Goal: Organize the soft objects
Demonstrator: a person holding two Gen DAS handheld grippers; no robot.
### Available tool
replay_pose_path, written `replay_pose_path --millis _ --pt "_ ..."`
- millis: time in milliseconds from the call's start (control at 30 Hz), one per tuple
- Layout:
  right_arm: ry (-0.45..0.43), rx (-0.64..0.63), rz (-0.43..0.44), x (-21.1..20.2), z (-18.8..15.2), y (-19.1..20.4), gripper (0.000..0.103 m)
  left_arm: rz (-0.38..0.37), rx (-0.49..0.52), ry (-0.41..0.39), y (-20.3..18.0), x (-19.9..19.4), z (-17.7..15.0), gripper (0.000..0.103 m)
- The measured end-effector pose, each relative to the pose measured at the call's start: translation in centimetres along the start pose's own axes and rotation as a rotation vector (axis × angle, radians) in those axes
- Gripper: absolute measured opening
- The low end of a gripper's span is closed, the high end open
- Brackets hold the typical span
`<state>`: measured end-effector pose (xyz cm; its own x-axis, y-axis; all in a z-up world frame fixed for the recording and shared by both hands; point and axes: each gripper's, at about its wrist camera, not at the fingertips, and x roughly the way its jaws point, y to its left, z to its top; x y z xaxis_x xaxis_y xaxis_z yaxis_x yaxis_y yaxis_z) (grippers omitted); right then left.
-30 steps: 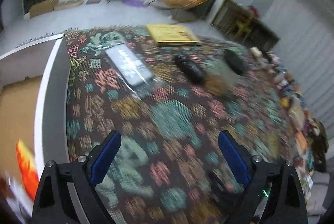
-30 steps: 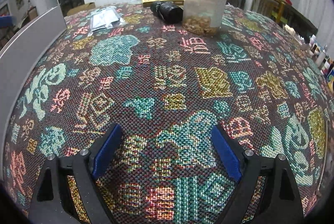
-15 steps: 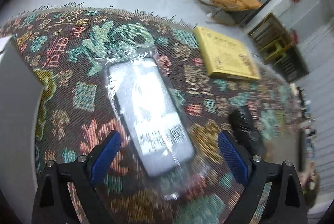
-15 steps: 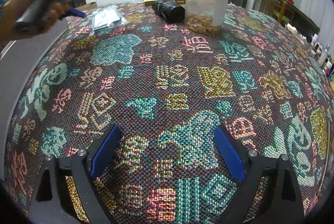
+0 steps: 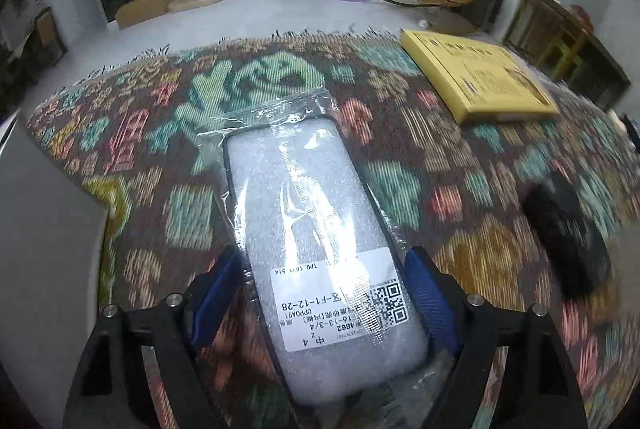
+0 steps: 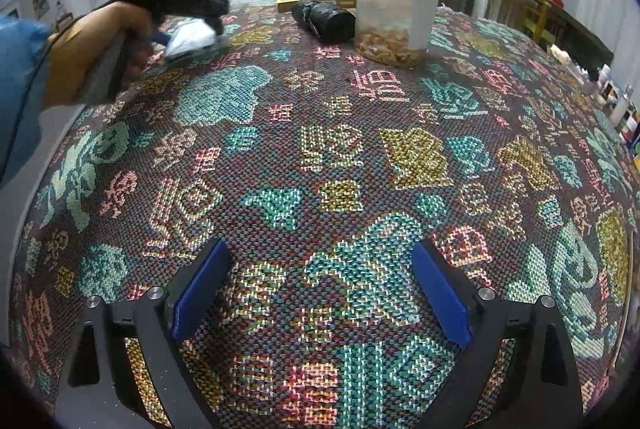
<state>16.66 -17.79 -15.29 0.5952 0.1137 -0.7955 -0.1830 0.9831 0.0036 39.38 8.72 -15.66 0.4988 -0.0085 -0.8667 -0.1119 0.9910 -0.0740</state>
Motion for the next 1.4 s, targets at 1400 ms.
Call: replay_pose_path --millis 1400 --pt "0.0 0.0 -0.002 0.0 0.0 0.0 0.095 -0.011 0.118 -0.106 -0.9 -10.3 -21.0 0.103"
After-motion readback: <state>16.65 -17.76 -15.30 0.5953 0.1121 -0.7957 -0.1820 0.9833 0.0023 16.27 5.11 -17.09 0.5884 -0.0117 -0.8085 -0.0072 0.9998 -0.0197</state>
